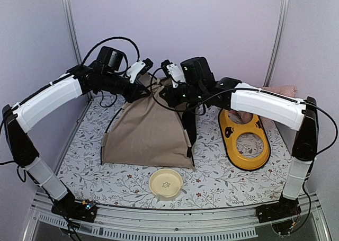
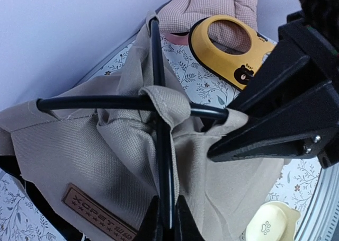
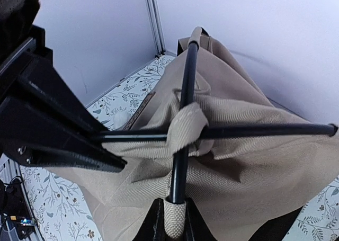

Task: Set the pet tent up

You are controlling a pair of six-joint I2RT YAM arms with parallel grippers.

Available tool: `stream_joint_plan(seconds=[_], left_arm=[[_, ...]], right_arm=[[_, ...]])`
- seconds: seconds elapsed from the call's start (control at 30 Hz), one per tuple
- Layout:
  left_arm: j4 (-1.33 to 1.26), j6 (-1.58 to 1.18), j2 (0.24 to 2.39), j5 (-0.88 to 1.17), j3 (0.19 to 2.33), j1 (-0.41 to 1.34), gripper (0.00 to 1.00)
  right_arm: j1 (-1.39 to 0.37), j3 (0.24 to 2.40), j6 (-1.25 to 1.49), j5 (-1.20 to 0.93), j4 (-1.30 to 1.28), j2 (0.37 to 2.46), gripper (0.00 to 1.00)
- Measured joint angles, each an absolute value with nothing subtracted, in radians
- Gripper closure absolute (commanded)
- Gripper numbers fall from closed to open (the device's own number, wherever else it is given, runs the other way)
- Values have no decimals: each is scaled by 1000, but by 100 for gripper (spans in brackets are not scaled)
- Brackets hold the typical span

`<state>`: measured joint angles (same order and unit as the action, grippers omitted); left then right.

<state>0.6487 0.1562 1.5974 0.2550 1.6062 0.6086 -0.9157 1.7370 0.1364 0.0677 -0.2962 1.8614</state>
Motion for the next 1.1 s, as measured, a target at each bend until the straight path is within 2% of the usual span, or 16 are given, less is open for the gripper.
stream_joint_plan(seconds=[0.07,0.17,0.23,0.33,0.47,0.6,0.77,0.9,1.1], left_arm=[[640,152,1597,246,1602,609,100],[614,141,1587,208,1583,609,85],[597,125,1574,170,1567,611,69],[574,103,1555,122,1551,611,57],[530,75,1530,62,1528,609,55],[506,48,1514,17,1510,596,62],[491,31,1513,-1,1507,573,64],[486,30,1513,7,1507,570,61],[484,29,1513,22,1507,570,63]], right_arm=[[-908,1782,130,62,-301,1891,85],[-900,1803,119,50,-306,1907,80],[-900,1803,114,46,-307,1907,69],[-899,1787,111,44,-303,1904,52],[-896,1718,110,38,-301,1884,29],[-894,1620,119,23,-306,1822,18],[-892,1492,135,-12,-291,1700,20],[-892,1446,147,-27,-273,1642,37],[-891,1419,167,-33,-265,1640,46]])
